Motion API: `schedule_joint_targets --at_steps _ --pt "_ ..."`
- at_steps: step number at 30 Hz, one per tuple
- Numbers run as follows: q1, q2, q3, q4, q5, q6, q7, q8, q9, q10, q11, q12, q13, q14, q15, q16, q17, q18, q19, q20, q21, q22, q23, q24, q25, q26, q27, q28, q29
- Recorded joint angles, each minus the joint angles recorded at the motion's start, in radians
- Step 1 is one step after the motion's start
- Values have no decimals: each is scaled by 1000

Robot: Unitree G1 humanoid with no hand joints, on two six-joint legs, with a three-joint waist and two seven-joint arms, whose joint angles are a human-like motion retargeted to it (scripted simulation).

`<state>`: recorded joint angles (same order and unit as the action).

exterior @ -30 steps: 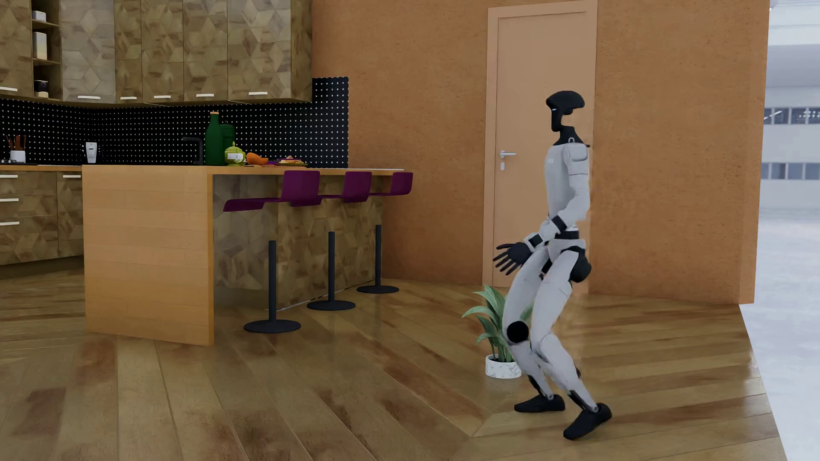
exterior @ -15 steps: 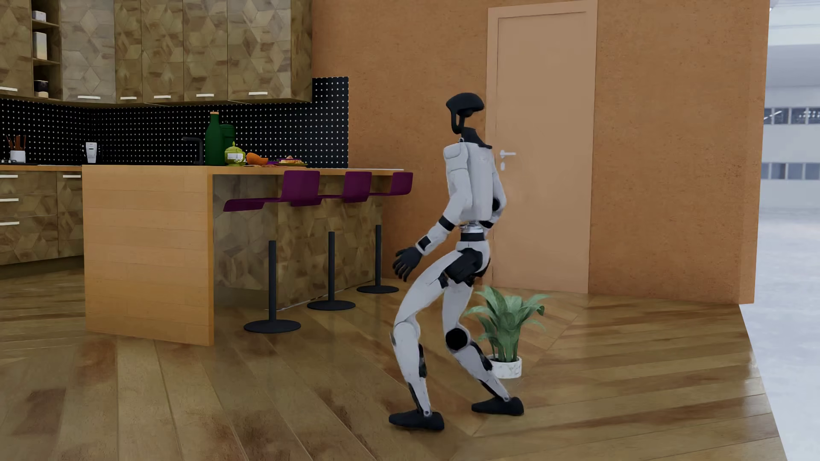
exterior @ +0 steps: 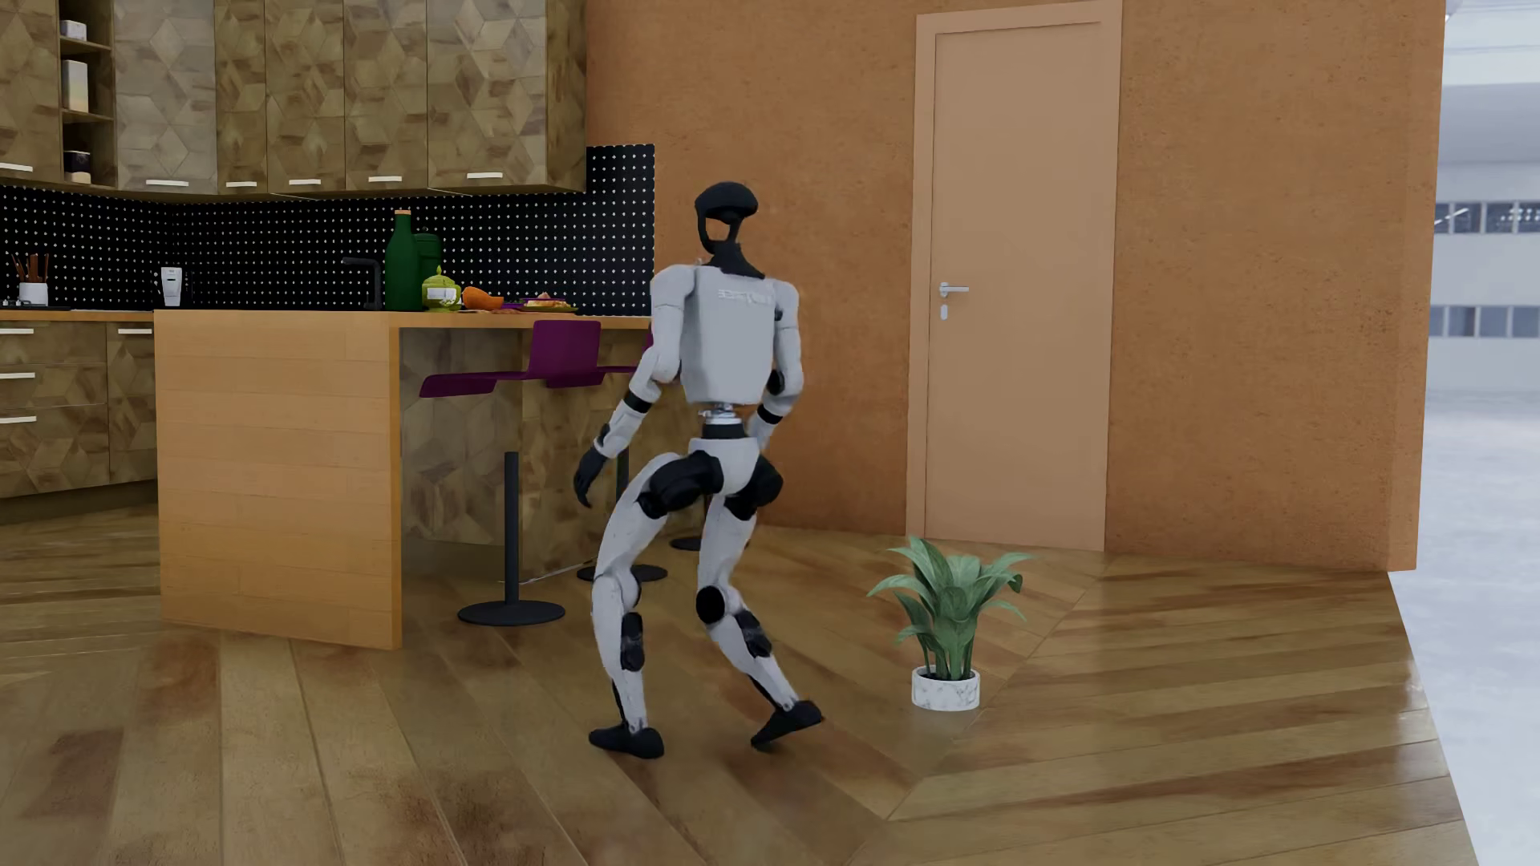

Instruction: Go around the plant

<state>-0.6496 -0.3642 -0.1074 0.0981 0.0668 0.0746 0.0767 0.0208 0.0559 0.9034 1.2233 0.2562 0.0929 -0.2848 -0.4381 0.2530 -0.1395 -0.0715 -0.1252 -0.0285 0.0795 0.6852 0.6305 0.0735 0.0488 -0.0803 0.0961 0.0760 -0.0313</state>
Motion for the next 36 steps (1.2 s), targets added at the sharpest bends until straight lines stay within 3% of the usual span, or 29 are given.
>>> schedule_joint_targets --at_steps 1,2,4,5,6,7,8,9,10,11,12,13,14,16,17,18,19,20,23,24,25,26,28,29,31,33,34,35,36 --pt "59 -63 -33 16 -55 -44 49 -52 10 0 68 -40 15 -50 79 2 7 69 38 0 -32 -24 28 -29 8 4 1 44 41" --pt "131 -116 -101 36 -86 -86 76 -87 28 -16 83 -99 54 -90 38 4 -18 -1 87 11 -46 -60 20 -51 0 16 15 88 77" --pt "229 -186 -183 65 -132 -148 119 -93 -9 -6 -124 -208 182 -166 -73 -64 -61 2 74 -84 -63 -142 -10 -76 -39 30 55 148 84" --pt "176 -172 -164 87 -128 -166 80 -74 -27 170 -240 -266 204 -114 -45 -116 -93 -37 95 -104 -3 -143 78 -70 -48 9 66 147 57" --pt "102 -127 -120 61 -95 -151 -23 -60 -28 312 -254 -249 190 -17 -75 -133 -89 -62 96 -124 29 -94 137 -55 -33 -51 85 121 15" --pt "48 -69 -72 27 -66 -122 -104 -49 -26 318 -286 -178 198 -40 -100 -134 -65 -81 100 -100 -1 -99 106 -33 -9 -82 100 81 -25" --pt "-2 -19 -9 21 -37 -87 -133 -29 -36 252 -320 -98 198 -113 -122 -102 -36 -94 105 -72 -25 -91 67 -8 14 -90 98 35 -60" --pt "-23 32 6 13 -15 -49 -139 -4 -41 132 -345 -33 144 -101 -148 -80 -12 -108 116 -28 -22 -45 12 13 12 -76 94 -3 -75" --pt "7 37 1 23 -12 -45 -113 22 -44 24 -286 1 103 -45 -163 -34 44 -96 98 -19 -40 -8 -43 19 6 -45 75 -30 -64" --pt "63 -11 -35 24 -42 -87 -52 -3 -34 27 -129 -24 83 -95 -106 15 57 27 23 -24 16 22 -10 10 8 2 30 -36 -16" --pt "132 -54 -84 26 -64 -120 -14 -50 -25 -2 -40 -70 107 -127 -66 13 23 -9 25 -10 -10 1 22 -10 25 45 -7 -17 58" --pt "209 -92 -133 34 -65 -148 25 -87 -20 -44 0 -112 141 -153 -65 1 -15 -16 67 -14 -44 -46 32 -36 44 74 -24 15 115" --pt "289 -126 -196 54 -53 -164 61 -121 -20 -87 -11 -147 179 -178 -72 -25 -37 -20 77 -35 -58 -116 10 -65 59 85 -20 57 142" --pt "373 -180 -259 61 -62 -193 67 -114 -29 -54 -150 -271 231 -209 -86 -72 -25 -57 86 -88 -37 -150 -19 -102 49 31 16 108 100" --pt "303 -170 -214 34 -98 -211 21 -92 -38 164 -268 -328 250 -102 -18 -132 -57 -82 36 -82 20 -101 40 -102 33 -27 24 107 54" --pt "207 -127 -146 20 -69 -173 -52 -83 -23 326 -263 -291 240 33 -62 -149 -56 -100 35 -108 44 -84 125 -83 18 -65 32 85 3" --pt "107 -94 -74 -2 -40 -114 -103 -73 -25 351 -276 -211 234 28 -95 -135 -58 -113 36 -125 21 -90 124 -56 18 -78 52 49 -37" --pt "31 -47 -27 -19 -12 -57 -135 -52 -29 306 -303 -105 191 -79 -122 -106 -54 -122 40 -66 -15 -44 61 -18 23 -85 80 3 -64" --pt "-65 95 45 2 39 60 -123 41 -32 16 -333 70 8 -65 -211 -47 -31 -159 62 26 -25 -29 -22 50 -15 62 82 -71 -40" --pt "-14 54 21 13 17 33 -79 37 -10 13 -165 35 -5 -18 -150 -13 0 -123 60 18 -25 3 -37 26 -26 68 61 -55 -2" --pt "46 -12 0 22 -34 -15 -22 -12 11 14 -33 -18 12 -70 -56 4 6 -28 34 11 -11 -28 0 -9 -28 77 27 -21 50" --pt "110 -63 -54 31 -83 -61 13 -79 30 1 -7 -87 86 -113 -17 1 -4 -16 35 11 -32 -70 16 -42 -30 74 -6 27 107" --pt "234 -139 -192 63 -96 -147 71 -110 28 -16 -136 -213 199 -184 -67 -52 -54 -47 82 -49 -58 -133 -15 -81 -40 40 0 132 134" --pt "210 -130 -210 80 -89 -178 46 -98 10 132 -221 -271 259 -147 -119 -112 -68 -76 37 -75 -22 -130 9 -77 -48 4 7 160 92" --pt "68 -36 -135 15 -28 -153 -108 -53 -17 342 -266 -221 270 0 -177 -155 -76 -124 35 -114 31 -85 144 -36 -39 -66 44 135 -9" --pt "-32 69 -50 13 25 -89 -111 -17 -3 181 -291 -112 195 -80 -217 -101 -14 -148 38 -69 10 -105 19 13 21 -70 114 53 -93" --pt "-45 47 -35 19 42 -54 -101 -11 -5 82 -173 -69 135 -51 -188 -55 1 -151 45 -27 -1 -57 -34 32 47 -92 135 15 -106" --pt "3 -25 -59 30 25 -67 -65 -26 -8 98 20 -57 81 -112 -41 18 13 -56 30 -12 -10 13 4 35 69 -98 126 -4 -82" --pt "67 -95 -84 24 -16 -102 -23 -54 -13 75 118 -74 92 -148 57 37 2 32 44 11 -7 15 19 14 86 -55 105 5 -31"
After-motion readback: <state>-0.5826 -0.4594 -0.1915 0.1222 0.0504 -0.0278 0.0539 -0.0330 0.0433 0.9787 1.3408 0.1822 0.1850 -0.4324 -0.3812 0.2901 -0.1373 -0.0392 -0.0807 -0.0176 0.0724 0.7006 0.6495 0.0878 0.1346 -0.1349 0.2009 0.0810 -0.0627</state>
